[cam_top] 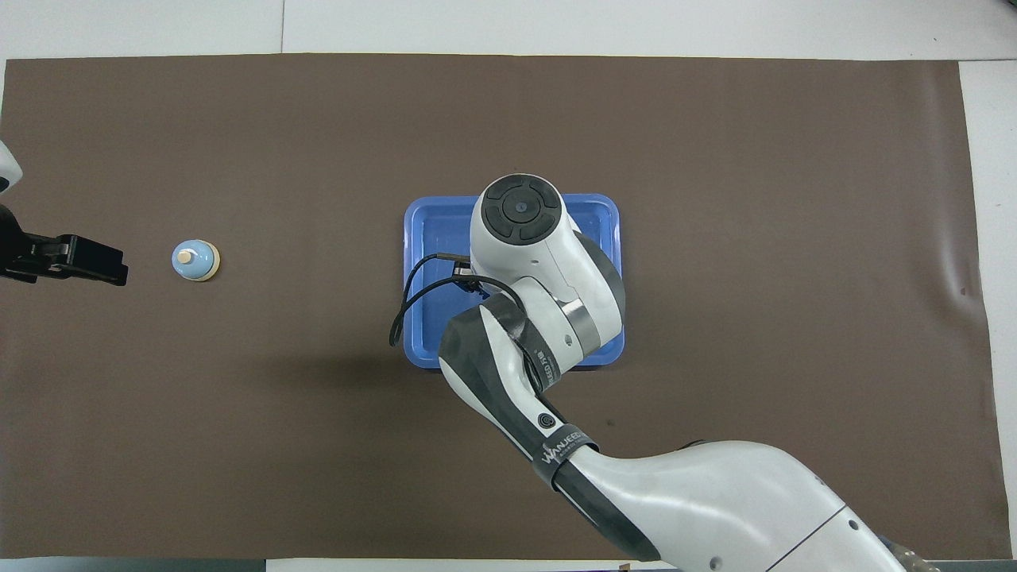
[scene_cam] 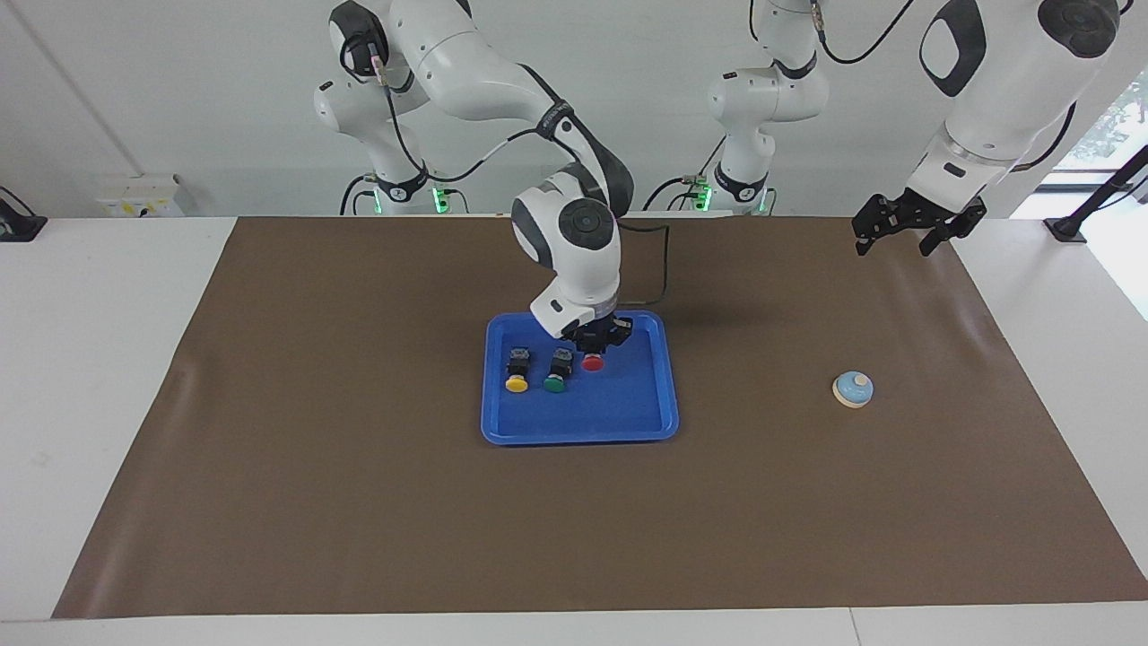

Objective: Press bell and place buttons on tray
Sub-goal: 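Carry the red button into the tray beside the green one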

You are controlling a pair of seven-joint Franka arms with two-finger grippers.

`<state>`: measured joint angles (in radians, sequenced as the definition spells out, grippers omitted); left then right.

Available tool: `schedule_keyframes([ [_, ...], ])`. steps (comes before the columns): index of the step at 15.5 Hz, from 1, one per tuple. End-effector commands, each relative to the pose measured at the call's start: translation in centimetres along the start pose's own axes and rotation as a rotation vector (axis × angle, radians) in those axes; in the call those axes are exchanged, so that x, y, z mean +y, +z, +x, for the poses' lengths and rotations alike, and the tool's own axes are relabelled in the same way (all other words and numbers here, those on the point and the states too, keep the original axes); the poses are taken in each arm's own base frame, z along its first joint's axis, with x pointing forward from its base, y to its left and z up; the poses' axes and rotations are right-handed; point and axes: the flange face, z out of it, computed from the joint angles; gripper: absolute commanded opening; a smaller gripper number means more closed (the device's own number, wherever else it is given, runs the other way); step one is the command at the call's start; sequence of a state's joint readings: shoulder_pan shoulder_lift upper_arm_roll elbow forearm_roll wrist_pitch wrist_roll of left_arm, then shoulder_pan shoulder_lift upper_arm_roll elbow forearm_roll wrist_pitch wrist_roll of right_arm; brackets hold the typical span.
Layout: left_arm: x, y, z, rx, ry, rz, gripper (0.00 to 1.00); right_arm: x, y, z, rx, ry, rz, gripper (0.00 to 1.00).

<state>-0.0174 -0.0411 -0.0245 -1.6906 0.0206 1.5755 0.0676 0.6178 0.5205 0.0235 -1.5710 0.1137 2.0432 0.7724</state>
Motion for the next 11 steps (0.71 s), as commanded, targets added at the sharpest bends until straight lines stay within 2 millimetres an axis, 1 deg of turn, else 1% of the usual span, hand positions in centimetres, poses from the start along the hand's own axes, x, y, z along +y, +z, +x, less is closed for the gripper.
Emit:
schedule_keyframes([
  [1,-0.1,-0.6,-0.5,0.012,-0.010,0.008,1.00,-1.0,1.2,0.2,0.002,0.021,0.021,0.00],
  [7,-0.1,-0.6,-0.5,0.012,-0.010,0.008,1.00,-0.8,2.2,0.4,0.015,0.053,0.044,0.00],
  [8,-0.1,-0.5,-0.5,0.011,-0.010,0.008,1.00,-0.8,2.2,0.4,0.014,0.055,0.045,0.18],
  [9,-0.1,-0.6,-0.5,0.012,-0.010,0.008,1.00,-0.7,2.2,0.4,0.014,0.056,0.043,0.46],
  [10,-0.1,-0.6,-0.5,0.012,-0.010,0.008,1.00,-0.8,2.2,0.4,0.013,0.054,0.042,0.78],
  [11,-0.1,-0.6,-0.5,0.012,-0.010,0.008,1.00,-0.8,2.2,0.3,0.011,0.054,0.039,1.00],
])
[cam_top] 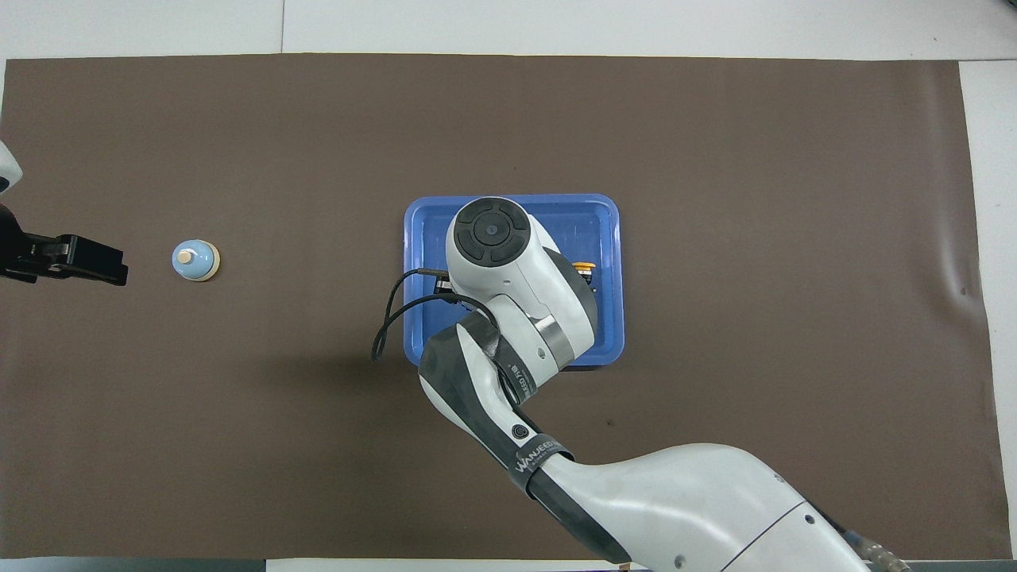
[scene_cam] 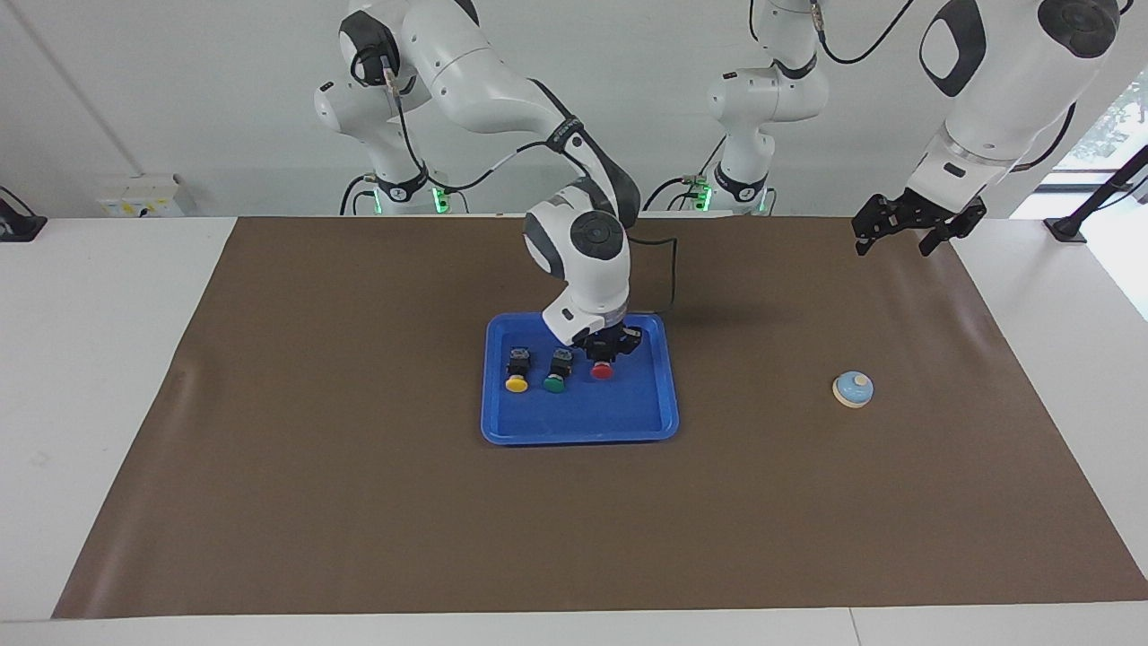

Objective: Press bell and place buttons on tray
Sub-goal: 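Carry the red button into the tray beside the green one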

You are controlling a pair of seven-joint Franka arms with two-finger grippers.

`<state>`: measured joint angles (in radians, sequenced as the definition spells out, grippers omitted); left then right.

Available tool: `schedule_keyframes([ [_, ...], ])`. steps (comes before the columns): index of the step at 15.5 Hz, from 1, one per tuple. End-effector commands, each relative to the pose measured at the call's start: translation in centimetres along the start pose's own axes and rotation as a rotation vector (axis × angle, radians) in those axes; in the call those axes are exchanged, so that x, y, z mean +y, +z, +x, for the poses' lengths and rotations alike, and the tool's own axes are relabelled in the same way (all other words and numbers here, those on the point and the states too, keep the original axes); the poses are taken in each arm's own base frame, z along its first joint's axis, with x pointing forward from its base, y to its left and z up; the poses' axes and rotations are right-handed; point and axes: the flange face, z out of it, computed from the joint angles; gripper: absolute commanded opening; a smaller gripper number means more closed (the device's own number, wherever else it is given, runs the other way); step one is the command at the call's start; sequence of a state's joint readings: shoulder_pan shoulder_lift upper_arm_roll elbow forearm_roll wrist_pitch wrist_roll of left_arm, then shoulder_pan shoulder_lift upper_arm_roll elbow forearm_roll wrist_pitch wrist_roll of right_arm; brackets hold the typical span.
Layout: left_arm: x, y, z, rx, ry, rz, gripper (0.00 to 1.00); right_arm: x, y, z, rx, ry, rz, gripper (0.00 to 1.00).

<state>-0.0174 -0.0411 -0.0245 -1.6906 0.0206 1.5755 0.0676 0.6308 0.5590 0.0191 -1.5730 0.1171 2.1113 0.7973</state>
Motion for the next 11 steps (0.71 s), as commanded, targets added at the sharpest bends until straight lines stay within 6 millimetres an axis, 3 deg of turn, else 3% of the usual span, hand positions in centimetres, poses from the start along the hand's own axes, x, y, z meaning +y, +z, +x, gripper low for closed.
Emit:
schedule_keyframes([
  [1,-0.1,-0.6,-0.5,0.012,-0.010,0.008,1.00,0.0,-0.1,0.0,-0.012,0.032,0.019,1.00],
  [3,-0.1,-0.6,-0.5,0.012,-0.010,0.008,1.00,0.0,-0.7,0.1,-0.032,0.028,-0.010,1.00],
  [5,-0.1,-0.6,-0.5,0.012,-0.010,0.008,1.00,0.4,-2.7,1.1,-0.024,0.020,-0.012,1.00],
  [7,-0.1,-0.6,-0.5,0.012,-0.010,0.008,1.00,2.3,-5.4,2.8,-0.011,0.022,-0.003,1.00],
  [8,-0.1,-0.5,-0.5,0.011,-0.010,0.008,1.00,2.6,-6.7,2.5,-0.006,-0.002,-0.001,1.00],
  [11,-0.1,-0.6,-0.5,0.012,-0.010,0.008,1.00,7.3,-12.9,3.2,0.024,-0.048,-0.030,1.00],
])
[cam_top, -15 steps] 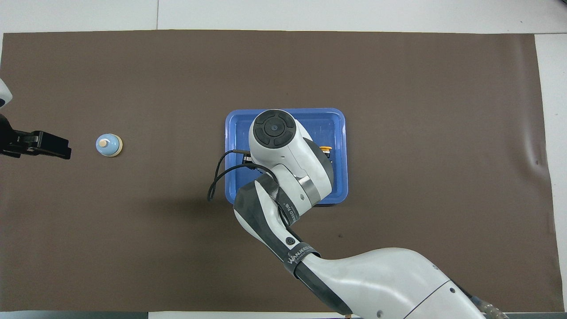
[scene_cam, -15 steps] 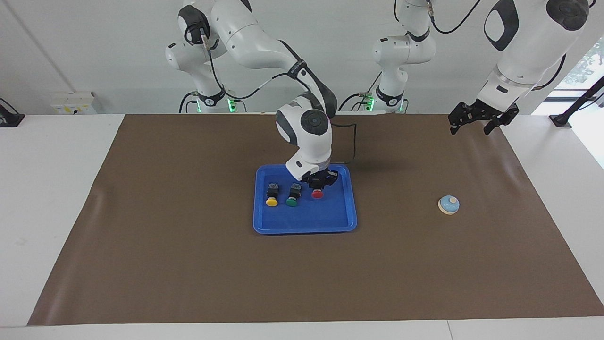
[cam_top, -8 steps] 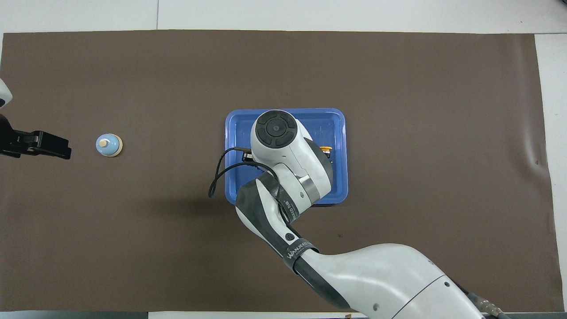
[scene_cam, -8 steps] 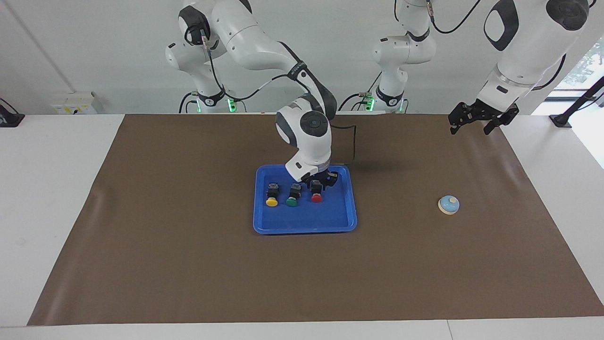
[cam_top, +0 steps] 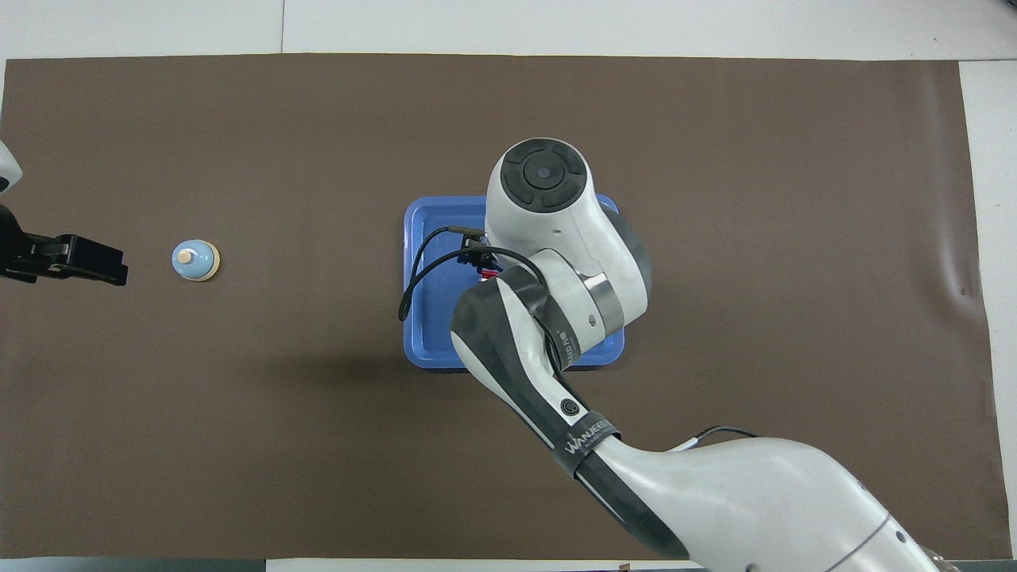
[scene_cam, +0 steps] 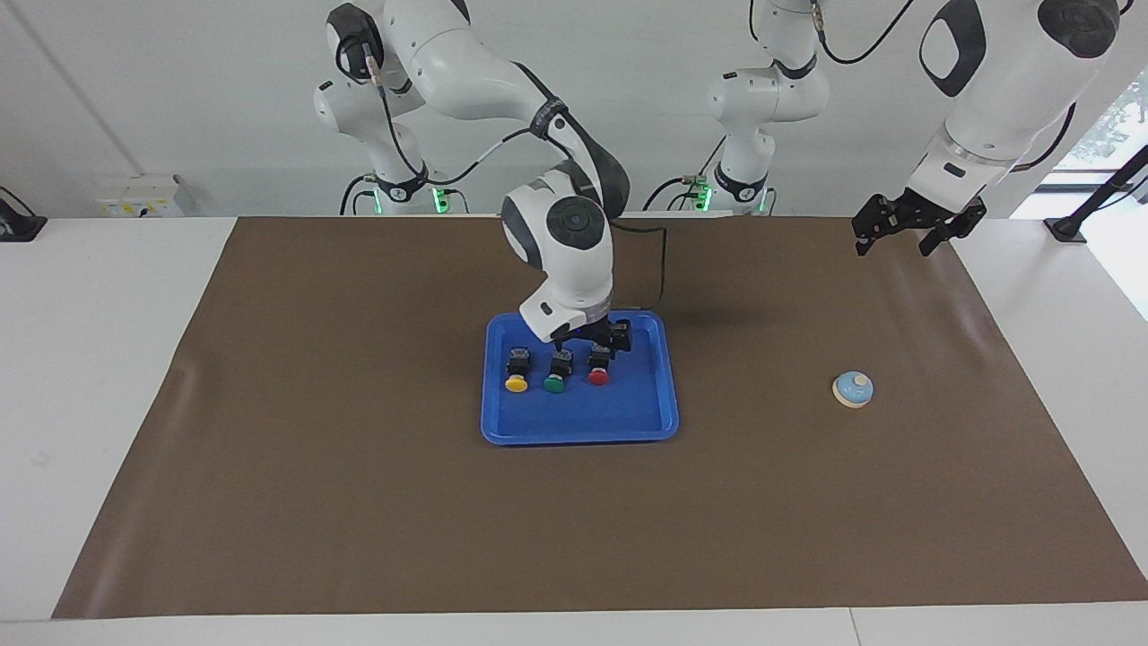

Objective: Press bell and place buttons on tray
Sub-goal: 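Carry the red button into the tray beside the green one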

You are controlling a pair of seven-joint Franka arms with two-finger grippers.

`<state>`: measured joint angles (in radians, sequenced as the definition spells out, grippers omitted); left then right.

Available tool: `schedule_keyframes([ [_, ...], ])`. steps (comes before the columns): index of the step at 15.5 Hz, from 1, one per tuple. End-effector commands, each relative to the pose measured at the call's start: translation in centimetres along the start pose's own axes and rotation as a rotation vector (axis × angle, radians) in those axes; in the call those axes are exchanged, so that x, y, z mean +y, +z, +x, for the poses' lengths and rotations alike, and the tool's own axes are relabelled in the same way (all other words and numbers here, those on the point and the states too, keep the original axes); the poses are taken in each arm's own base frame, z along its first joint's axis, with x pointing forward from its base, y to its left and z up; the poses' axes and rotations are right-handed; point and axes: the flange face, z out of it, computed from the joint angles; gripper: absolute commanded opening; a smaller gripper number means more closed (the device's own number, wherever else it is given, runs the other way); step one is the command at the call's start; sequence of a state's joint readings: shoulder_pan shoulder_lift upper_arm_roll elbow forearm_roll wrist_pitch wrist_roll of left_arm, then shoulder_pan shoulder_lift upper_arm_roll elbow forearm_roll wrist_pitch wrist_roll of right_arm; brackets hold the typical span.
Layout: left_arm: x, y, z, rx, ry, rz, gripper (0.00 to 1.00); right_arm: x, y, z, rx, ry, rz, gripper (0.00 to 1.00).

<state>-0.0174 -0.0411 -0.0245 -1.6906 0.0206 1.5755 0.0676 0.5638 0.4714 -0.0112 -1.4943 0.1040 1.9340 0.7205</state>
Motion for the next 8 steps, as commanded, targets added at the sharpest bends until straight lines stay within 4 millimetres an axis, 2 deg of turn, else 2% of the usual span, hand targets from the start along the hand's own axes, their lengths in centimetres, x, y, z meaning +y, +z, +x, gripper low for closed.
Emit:
schedule_keyframes([
  [1,-0.1,-0.6,-0.5,0.012,-0.010,0.008,1.00,5.5,-5.7,0.2,0.028,-0.071,-0.033,1.00],
  [6,-0.1,-0.6,-0.5,0.012,-0.010,0.008,1.00,18.0,-15.3,2.6,0.054,-0.192,-0.019,1.00],
  [8,-0.1,-0.6,-0.5,0.012,-0.010,0.008,1.00,23.2,-18.0,3.1,0.051,-0.240,-0.021,1.00],
])
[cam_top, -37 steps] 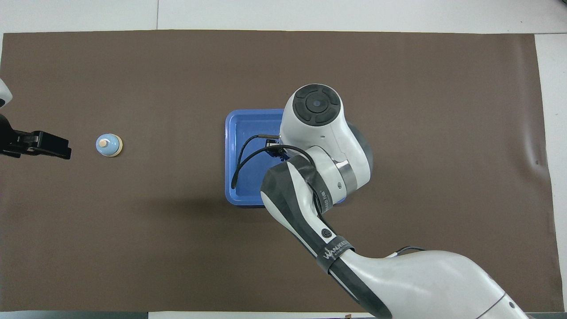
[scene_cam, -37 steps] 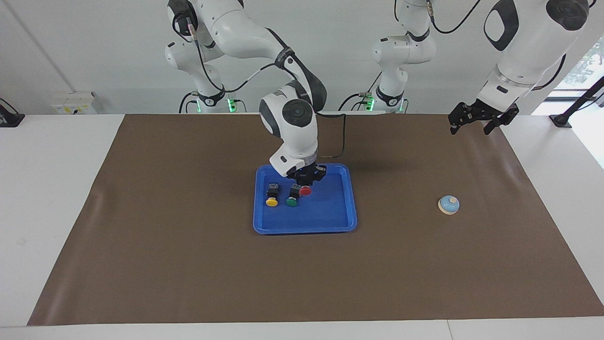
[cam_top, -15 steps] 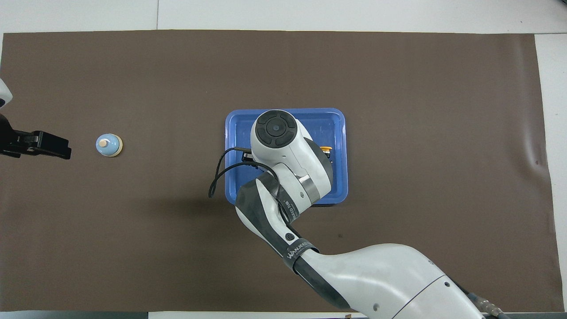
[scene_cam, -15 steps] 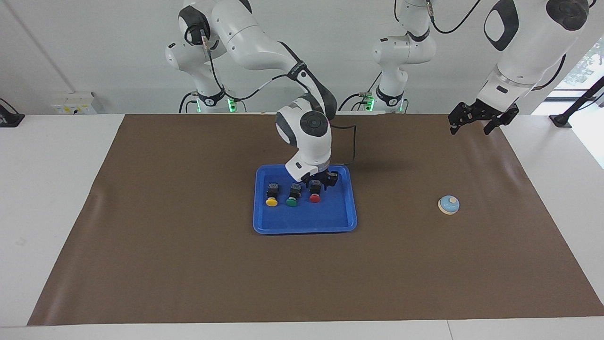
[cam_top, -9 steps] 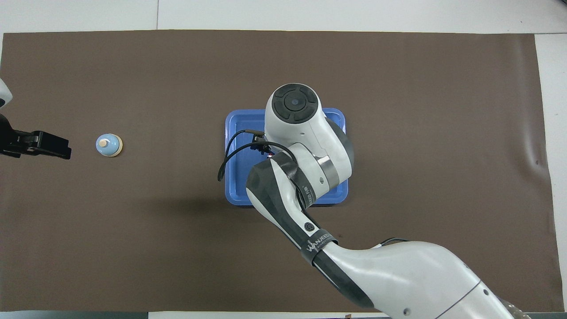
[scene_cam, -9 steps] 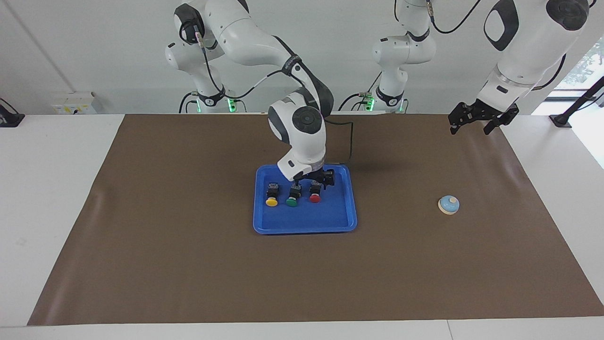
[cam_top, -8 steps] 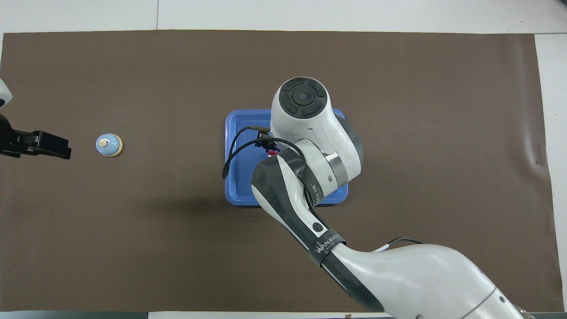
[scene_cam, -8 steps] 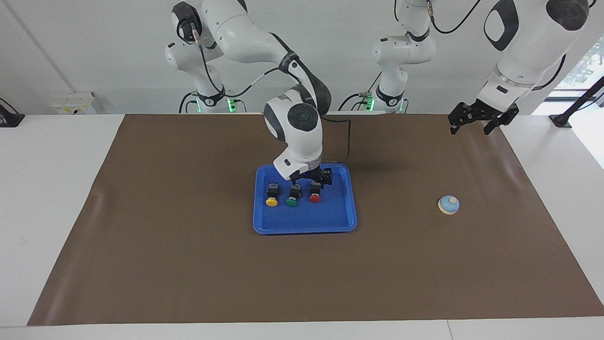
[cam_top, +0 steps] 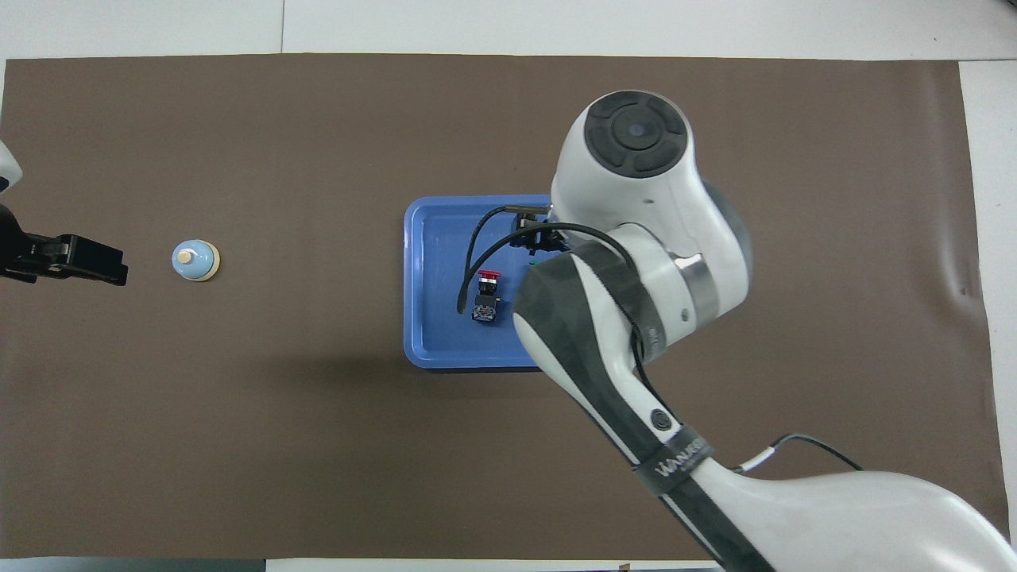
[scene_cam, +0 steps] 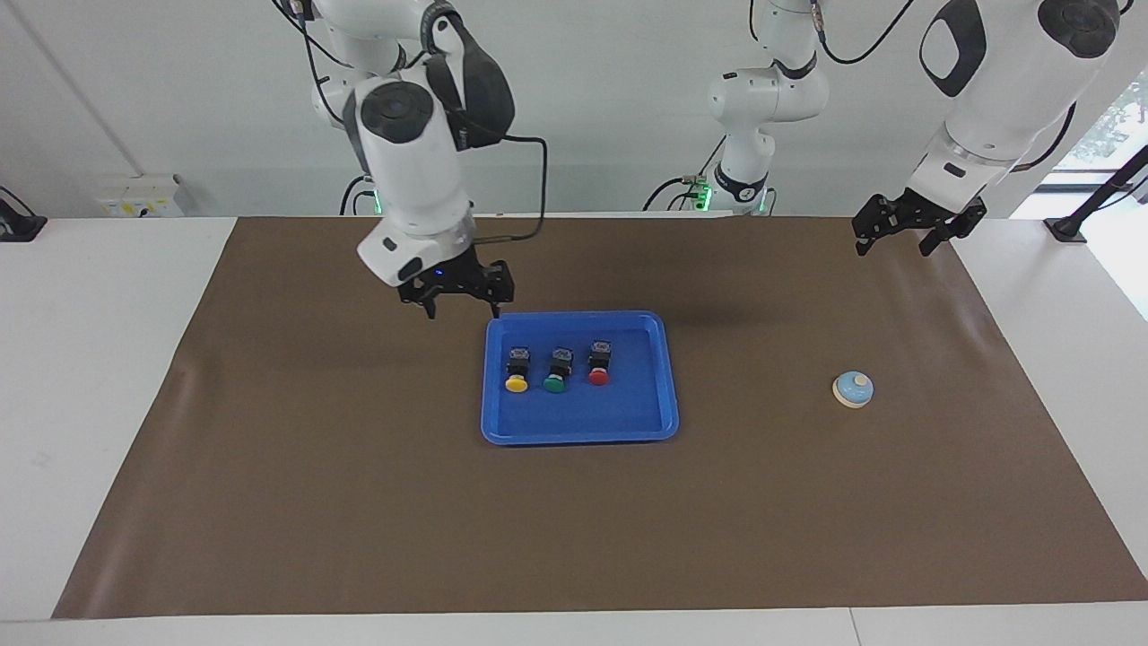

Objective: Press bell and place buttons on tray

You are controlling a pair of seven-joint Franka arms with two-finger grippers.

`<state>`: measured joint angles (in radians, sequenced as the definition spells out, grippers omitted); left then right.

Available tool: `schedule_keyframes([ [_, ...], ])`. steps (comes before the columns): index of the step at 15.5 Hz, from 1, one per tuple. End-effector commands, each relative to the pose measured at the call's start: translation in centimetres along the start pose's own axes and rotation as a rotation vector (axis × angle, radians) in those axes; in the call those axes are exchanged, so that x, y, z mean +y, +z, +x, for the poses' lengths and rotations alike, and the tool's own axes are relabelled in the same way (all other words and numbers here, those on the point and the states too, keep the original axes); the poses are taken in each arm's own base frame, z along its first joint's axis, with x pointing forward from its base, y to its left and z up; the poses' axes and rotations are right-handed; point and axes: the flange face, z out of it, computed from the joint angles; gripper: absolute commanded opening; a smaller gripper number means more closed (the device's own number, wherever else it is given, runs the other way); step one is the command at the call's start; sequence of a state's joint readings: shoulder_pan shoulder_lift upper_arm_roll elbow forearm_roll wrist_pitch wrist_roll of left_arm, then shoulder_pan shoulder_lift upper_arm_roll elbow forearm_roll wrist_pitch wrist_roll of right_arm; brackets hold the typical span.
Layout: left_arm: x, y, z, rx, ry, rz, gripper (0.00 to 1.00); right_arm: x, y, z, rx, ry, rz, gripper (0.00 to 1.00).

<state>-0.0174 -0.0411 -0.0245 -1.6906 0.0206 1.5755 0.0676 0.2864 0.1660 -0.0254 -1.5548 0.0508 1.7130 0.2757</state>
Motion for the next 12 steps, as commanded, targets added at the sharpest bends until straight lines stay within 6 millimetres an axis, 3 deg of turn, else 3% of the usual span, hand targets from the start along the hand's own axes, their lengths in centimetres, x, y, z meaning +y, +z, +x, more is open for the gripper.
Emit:
schedule_keyframes([
  [1,-0.1,-0.6,-0.5,0.012,-0.010,0.008,1.00,5.6,-2.3,-2.2,-0.027,-0.071,-0.008,1.00],
  [4,-0.1,-0.6,-0.5,0.012,-0.010,0.008,1.00,9.1,-3.5,-3.9,-0.025,-0.038,-0.043,1.00],
  [6,-0.1,-0.6,-0.5,0.012,-0.010,0.008,1.00,9.9,-4.0,-4.4,-0.031,-0.033,-0.079,1.00],
  [12,-0.1,-0.6,-0.5,0.012,-0.010,0.008,1.00,14.7,-4.1,-4.1,-0.043,-0.008,-0.095,1.00],
])
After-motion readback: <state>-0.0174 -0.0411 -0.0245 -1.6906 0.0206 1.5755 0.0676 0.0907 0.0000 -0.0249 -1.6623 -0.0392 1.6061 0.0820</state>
